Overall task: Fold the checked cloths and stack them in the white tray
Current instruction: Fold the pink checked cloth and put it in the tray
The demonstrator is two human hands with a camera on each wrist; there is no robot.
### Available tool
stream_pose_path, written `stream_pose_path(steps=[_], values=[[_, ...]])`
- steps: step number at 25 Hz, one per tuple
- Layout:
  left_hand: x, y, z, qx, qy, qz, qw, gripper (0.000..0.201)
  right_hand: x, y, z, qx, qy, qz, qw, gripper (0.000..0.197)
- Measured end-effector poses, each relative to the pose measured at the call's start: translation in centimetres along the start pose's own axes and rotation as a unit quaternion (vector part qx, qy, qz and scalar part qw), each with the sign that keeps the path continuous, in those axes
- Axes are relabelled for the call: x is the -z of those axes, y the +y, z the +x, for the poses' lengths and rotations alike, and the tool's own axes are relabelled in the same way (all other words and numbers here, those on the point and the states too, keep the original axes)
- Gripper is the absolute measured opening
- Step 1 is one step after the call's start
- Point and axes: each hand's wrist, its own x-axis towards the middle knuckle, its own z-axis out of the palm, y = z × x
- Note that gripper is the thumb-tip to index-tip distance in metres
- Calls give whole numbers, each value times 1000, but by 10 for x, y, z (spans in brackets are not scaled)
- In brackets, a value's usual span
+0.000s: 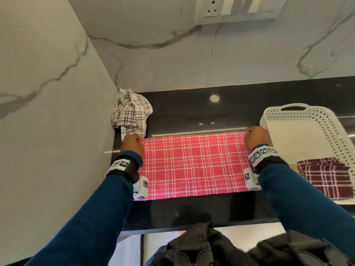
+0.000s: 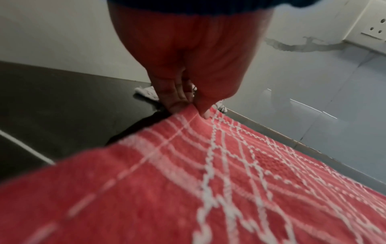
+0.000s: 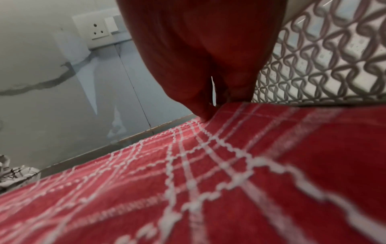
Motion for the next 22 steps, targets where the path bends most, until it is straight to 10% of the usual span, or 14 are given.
stream_pose_path(steps=[6, 10, 13, 16, 22], values=[[7, 9, -1, 16, -23, 48, 998, 19, 0, -7, -4, 27, 14, -64, 997, 23], [3, 42, -30, -100, 25, 133, 986, 32, 12, -40, -36, 116, 26, -49, 992, 36], [-23, 74, -50, -223, -99, 137, 960, 39, -12, -64, -73, 177, -126, 26, 976, 58], [-49, 73, -57, -273, -211, 225, 911, 64, -49, -55, -75, 233, -209, -140, 939, 80], [-33, 12, -50, -194, -222, 297, 908, 77, -38, -7, -48, 84, -208, -202, 953, 101]])
